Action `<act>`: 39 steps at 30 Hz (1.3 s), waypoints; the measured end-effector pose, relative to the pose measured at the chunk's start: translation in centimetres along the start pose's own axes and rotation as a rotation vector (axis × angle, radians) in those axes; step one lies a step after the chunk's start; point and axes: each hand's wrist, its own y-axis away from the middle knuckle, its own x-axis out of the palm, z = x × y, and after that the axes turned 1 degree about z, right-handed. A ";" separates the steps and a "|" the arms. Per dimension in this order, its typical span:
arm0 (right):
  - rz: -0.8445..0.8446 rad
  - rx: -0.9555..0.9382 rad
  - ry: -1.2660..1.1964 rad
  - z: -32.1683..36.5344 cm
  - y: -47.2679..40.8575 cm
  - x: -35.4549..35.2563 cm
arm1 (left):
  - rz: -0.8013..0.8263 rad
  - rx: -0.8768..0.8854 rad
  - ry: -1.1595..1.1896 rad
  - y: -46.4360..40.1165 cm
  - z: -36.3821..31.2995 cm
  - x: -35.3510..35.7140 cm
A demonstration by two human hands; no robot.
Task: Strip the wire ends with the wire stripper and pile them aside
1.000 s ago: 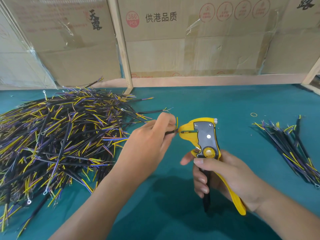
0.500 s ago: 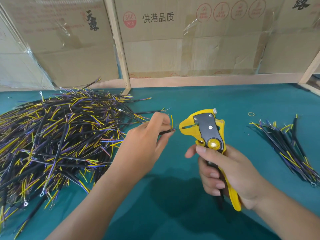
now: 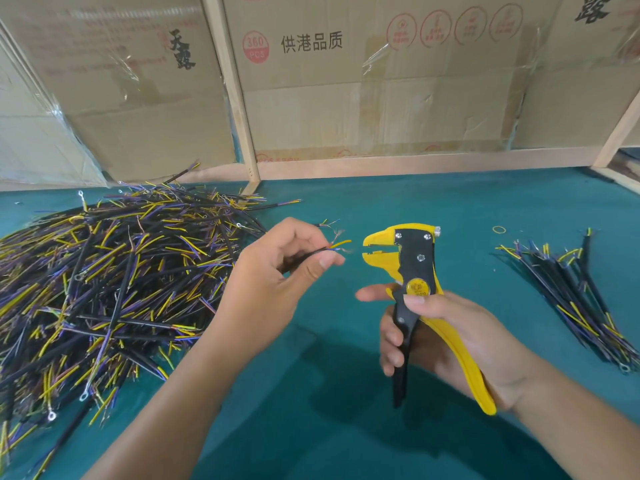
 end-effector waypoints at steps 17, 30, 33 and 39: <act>0.211 -0.026 -0.016 -0.5 0.6 0.3 | 0.083 0.053 0.090 0.2 0.1 0.4; 0.243 -0.006 -0.024 -0.4 0.7 0.6 | 0.097 0.082 0.037 0.1 0.5 0.2; 0.214 0.010 -0.036 -0.4 0.8 0.6 | 0.101 0.083 0.038 0.2 0.3 0.3; 0.202 0.043 -0.033 -0.1 0.9 0.6 | 0.105 0.085 0.058 0.2 0.0 0.5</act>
